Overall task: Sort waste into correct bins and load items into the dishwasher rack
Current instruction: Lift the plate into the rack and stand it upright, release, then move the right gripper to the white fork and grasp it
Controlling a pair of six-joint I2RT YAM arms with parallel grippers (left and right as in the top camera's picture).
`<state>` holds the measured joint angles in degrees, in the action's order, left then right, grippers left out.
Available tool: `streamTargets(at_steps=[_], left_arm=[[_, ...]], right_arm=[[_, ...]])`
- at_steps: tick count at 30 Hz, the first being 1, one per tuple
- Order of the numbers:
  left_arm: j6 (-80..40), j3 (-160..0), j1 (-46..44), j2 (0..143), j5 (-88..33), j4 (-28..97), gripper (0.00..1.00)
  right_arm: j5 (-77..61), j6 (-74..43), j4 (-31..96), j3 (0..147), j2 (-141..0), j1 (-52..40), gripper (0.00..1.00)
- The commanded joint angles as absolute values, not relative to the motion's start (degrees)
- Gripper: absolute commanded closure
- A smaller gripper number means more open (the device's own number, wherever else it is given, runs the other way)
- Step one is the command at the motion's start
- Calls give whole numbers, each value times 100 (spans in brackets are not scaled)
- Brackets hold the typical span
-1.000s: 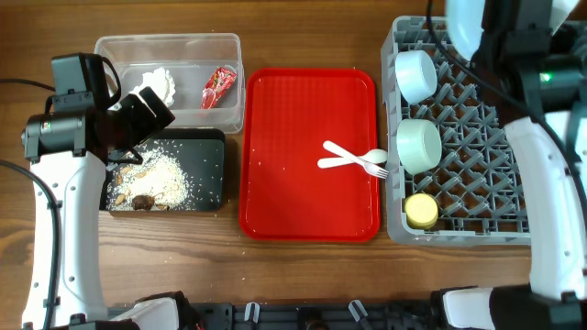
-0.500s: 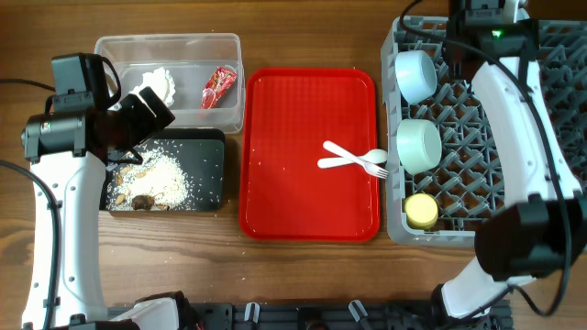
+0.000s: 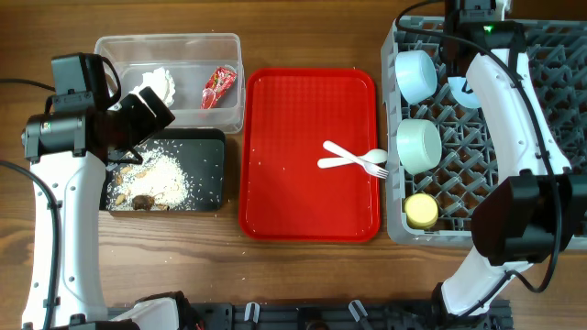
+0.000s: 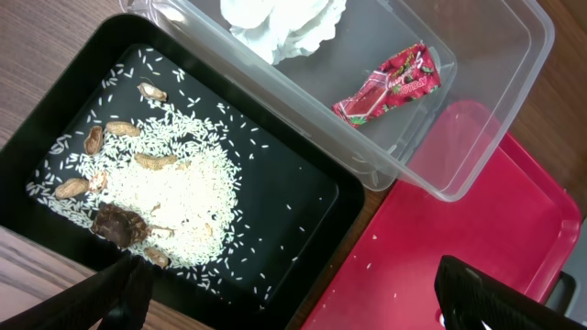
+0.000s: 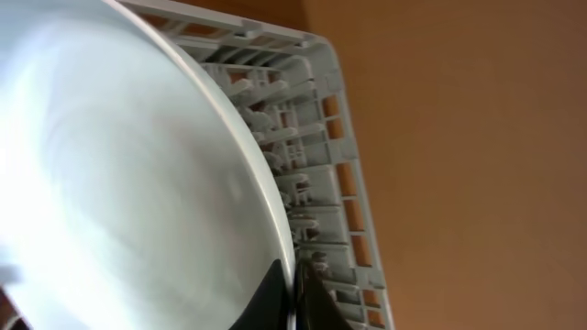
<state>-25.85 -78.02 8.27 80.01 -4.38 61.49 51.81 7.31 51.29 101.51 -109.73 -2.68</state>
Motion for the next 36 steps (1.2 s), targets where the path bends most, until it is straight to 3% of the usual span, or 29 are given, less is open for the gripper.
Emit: streamTargets(at_steps=[1,2,3,8,13,18,24,36], left_arm=[[-2576,-7867,854,7964,-425,6136,0],[-2576,-7867,854,7964,-425,6136,0],[-2576,-7867,854,7964,-425,6136,0],[-2576,-7867,854,7964,-425,6136,0],[-2576,-7867,854,7964,-425,6136,0],[-2576,-7867,854,7964,-425,6136,0],[-2576,-7867,854,7964,-425,6136,0],[-2576,-7867,854,7964,-425,6136,0]], right_arm=[[4941,757,5100,10156,-11050,-276,45],[4941,753,5103,10156,-11050,-276,15],[4939,742,5103,10156,-11050,-276,0],[4217,292,5199,10158,-10862,-309,0],[2355,-486,5522,10158,-10261,-460,0],[-593,-1107,6202,10158,-9459,-600,0],[-2294,-1092,6521,10156,-9150,-613,0],[-427,943,7824,10149,-10005,-2023,0]])
